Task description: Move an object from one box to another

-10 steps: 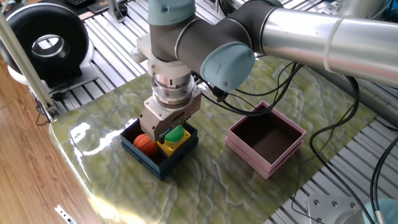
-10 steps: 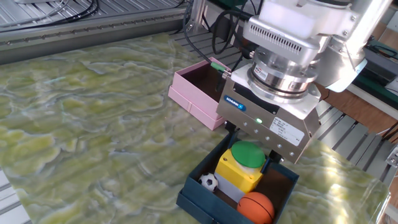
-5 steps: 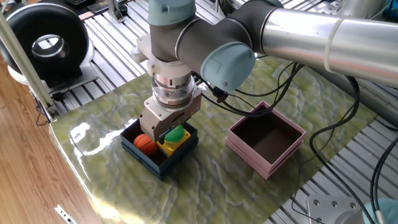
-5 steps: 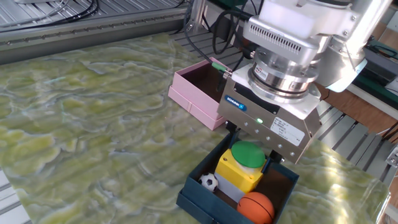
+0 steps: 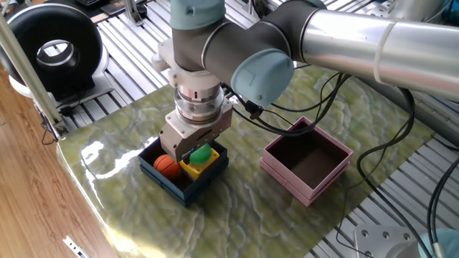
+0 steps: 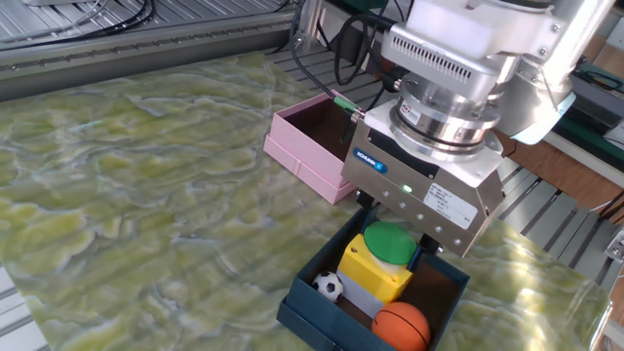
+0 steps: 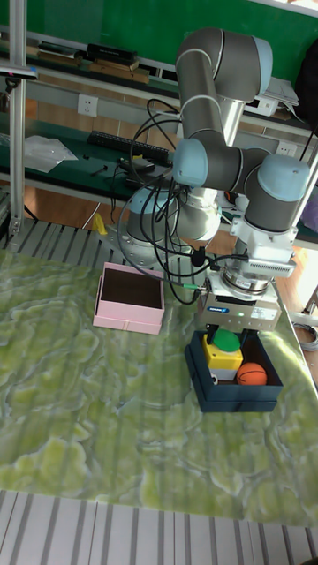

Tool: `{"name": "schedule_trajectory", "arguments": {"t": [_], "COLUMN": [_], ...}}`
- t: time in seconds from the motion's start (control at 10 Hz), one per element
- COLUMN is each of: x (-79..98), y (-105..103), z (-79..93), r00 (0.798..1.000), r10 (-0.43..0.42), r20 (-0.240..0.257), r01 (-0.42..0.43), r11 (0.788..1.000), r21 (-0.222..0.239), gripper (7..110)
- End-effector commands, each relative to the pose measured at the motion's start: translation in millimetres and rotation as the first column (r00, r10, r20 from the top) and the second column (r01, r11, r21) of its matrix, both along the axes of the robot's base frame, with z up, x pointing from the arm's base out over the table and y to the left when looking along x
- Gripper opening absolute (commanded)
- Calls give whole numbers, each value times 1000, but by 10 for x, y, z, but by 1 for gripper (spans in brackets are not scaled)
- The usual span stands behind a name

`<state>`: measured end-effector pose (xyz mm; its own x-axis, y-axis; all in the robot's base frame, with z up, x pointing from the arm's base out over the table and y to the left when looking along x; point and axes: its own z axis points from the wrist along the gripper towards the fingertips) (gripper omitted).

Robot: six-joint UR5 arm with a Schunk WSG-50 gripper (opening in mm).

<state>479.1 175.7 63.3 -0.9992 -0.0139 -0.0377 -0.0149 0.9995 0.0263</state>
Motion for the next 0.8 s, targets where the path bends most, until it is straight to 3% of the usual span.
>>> {"name": "schedule_trajectory", "arguments": {"t": [0.0, 0.1, 0.7], "x": [10, 5, 11], "y": [-25, -14, 63], "z": [26, 53, 362], "r00": [999, 999, 998], "r10": [-37, -44, -54], "r20": [0, -4, -42], "r01": [37, 44, 54], "r11": [999, 999, 999], "r21": [-9, -11, 2], "gripper": [22, 7, 7]}}
